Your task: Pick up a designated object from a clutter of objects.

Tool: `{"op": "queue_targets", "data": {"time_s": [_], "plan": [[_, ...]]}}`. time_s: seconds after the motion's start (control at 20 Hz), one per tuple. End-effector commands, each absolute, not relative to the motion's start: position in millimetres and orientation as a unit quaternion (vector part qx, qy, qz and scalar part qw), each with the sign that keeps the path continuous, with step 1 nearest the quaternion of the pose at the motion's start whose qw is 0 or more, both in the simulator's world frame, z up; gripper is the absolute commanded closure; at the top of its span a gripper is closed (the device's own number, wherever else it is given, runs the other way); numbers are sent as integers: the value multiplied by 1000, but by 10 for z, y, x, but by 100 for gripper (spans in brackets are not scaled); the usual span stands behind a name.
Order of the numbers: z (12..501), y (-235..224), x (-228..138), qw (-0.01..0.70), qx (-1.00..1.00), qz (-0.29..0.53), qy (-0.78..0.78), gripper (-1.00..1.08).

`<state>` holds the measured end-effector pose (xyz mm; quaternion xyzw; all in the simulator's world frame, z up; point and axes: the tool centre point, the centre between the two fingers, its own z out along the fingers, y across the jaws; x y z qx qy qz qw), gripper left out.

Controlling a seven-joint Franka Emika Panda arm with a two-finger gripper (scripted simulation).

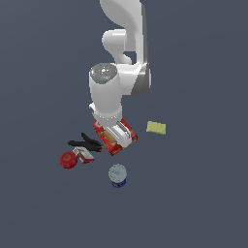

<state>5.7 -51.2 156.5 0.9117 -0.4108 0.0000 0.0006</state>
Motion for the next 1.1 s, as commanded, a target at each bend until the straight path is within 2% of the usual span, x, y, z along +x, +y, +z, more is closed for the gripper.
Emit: {"op": "queue_targets", "data": {"time_s": [0.0,1.05], "plan": [[1785,-262,58,1,912,1,-411,108],[3530,1785,142,1,912,0,-411,108]]}}
